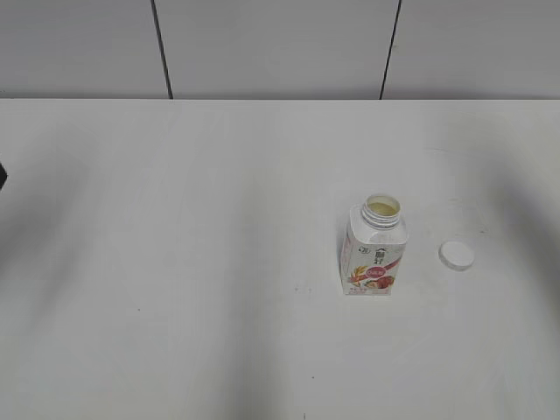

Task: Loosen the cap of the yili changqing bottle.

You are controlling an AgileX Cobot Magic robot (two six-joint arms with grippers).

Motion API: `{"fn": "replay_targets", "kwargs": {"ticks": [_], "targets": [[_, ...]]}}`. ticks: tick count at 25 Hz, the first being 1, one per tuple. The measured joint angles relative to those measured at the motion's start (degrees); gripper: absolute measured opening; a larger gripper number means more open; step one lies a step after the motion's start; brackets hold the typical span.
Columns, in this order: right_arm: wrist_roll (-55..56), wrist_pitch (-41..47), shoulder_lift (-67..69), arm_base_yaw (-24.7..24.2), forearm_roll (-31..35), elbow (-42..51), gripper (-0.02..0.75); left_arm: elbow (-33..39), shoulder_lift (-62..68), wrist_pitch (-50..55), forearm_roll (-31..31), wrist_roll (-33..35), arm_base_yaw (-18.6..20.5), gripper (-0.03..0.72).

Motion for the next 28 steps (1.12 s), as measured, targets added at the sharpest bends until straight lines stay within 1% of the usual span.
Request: {"fn": "replay_targets", "kwargs": {"ticks": [8,14,21,28], "targets": [[-1.15,-0.72,-11.16,0.00,0.28,13.02,0.588,13.82,-12.93,-3.38,-0.67,-0.64,0.00,0.554],[-1.67,-2.16,-17.12,0.00,0.28,22.30,0.588,20.58,-22.53,-3.96,-3.59,-0.81,0.00,0.554],[-1.67,-5.03,-24.11,0.00,0.28,29.64,0.588,26.11,-32.69,-4.09,-4.42,-0.81,0.00,0.554],[-1.77,-6.18,-31.38,0.00,0.28,34.37,0.587,26.70,-38.06,-4.96,-4.42,-0.81,0.00,0.552]]}}
